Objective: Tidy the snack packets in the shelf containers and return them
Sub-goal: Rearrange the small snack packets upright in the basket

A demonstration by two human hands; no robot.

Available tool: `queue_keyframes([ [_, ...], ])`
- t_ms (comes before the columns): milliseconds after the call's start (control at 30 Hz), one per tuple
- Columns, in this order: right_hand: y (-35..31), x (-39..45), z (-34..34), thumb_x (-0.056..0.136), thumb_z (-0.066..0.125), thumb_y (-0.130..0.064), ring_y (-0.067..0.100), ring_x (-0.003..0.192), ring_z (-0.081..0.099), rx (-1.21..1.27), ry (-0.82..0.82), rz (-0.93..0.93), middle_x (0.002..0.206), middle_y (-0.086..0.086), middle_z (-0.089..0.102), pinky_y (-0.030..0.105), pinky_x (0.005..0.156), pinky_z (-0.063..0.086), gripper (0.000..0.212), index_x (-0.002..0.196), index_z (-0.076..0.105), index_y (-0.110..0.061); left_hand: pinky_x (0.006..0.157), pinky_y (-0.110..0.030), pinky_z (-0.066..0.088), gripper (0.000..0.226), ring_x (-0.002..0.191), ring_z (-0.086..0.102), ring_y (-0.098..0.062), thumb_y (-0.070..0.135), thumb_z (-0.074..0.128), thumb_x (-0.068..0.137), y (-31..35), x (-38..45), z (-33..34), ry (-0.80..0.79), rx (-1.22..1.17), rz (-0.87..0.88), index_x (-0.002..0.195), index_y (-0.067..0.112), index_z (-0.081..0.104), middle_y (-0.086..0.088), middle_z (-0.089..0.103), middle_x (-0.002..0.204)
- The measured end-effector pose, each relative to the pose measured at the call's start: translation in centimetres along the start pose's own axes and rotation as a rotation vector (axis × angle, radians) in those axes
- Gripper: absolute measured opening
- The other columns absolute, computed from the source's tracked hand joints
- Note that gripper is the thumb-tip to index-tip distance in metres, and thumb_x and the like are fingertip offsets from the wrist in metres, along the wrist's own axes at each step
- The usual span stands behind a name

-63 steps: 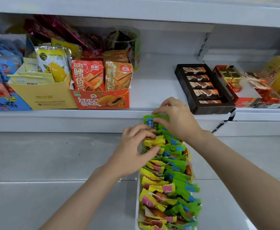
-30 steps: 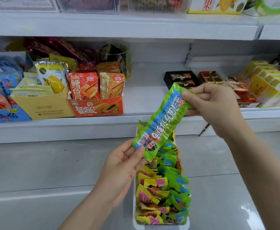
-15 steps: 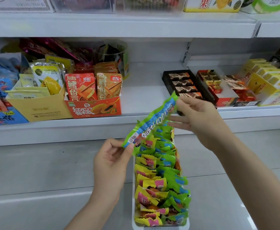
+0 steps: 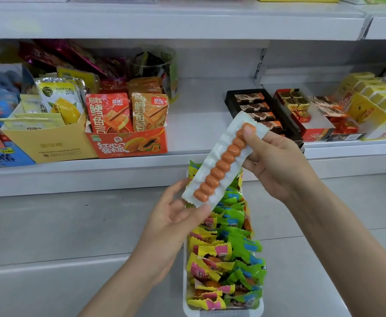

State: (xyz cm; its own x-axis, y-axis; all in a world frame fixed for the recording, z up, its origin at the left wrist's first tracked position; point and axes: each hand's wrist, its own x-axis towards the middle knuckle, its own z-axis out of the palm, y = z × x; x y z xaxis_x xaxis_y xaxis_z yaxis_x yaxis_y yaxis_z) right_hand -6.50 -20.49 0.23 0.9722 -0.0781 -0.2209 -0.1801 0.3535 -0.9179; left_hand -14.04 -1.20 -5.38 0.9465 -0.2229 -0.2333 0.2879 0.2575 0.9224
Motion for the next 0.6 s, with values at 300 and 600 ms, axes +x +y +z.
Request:
queue_keyframes([
  [300,0.7,0.2,-0.2,0.079,0.073,-0.028,0.023,0.092,0.075,0.0,0.03,0.009,0.101,0.009,0.077,0.028,0.071,0.061,0.032,0.103,0.074,-0.007,0.081,-0.022,0.056,0.05,0.106,0.071,-0.023,0.006,0.073,0.074,0.0,0.3,-0.2,0.026,-0.094,0.045,0.122,0.014,0.063,-0.012,0.074,0.112],
  [600,1.9,0.5,-0.1,0.092,0.064,-0.038,0.022,0.098,0.073,-0.034,-0.019,0.114,0.105,0.008,0.075,0.028,0.081,0.06,0.035,0.106,0.072,-0.007,0.075,-0.02,0.056,0.026,0.092,0.072,-0.017,0.021,0.073,0.076,0.1,0.8,-0.4,0.126,-0.195,0.113,0.102,0.022,0.077,-0.007,0.076,0.105],
])
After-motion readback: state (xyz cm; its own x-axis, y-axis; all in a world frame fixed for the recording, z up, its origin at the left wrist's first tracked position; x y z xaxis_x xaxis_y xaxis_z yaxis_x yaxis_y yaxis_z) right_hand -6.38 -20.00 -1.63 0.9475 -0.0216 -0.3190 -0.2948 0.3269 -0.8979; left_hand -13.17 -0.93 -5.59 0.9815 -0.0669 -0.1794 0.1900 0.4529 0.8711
